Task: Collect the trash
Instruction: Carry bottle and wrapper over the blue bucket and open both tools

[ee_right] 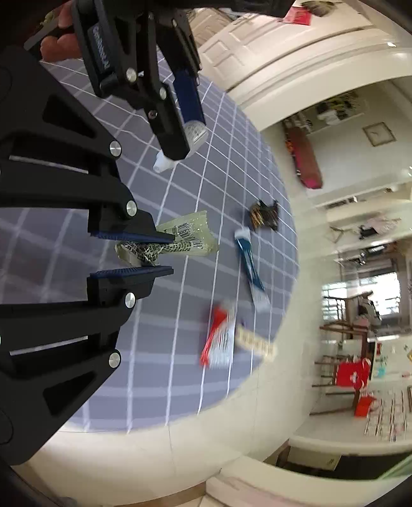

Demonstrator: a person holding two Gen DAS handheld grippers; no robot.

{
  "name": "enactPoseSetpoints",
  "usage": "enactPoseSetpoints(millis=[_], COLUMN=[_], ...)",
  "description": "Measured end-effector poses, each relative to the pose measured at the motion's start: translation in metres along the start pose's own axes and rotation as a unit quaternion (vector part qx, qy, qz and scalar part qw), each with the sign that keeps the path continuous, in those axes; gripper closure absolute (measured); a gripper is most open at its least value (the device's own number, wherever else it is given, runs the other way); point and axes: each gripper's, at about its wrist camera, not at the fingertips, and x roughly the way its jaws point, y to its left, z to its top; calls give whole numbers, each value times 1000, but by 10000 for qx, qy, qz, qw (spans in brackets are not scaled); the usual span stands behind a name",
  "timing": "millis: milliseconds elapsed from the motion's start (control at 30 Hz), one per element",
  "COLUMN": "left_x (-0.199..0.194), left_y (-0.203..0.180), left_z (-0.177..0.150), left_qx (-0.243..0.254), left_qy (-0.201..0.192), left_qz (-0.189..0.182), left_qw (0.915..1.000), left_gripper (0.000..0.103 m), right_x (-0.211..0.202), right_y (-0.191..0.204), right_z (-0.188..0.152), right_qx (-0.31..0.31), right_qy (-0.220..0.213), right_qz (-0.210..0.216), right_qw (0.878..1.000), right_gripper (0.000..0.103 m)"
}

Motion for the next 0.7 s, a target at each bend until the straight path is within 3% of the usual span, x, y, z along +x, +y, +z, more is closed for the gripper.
enactPoseSetpoints(millis=[367, 700], left_x=[-5, 20], left_y=[-145, -272], left_z=[-15, -48], left_qx=[819, 1525], left_qy=[-12, 337], left_qz=[-564, -1139], left_qw=[9950, 9811], left_gripper=[54, 54], right_x=[-116, -184], right_y=[-94, -184], right_z=[-51, -132], right_qx=[733, 1601], right_qy=[-690, -941], right_qz=[-317, -879], right_qw=[9944, 9787], right_gripper=[89, 89])
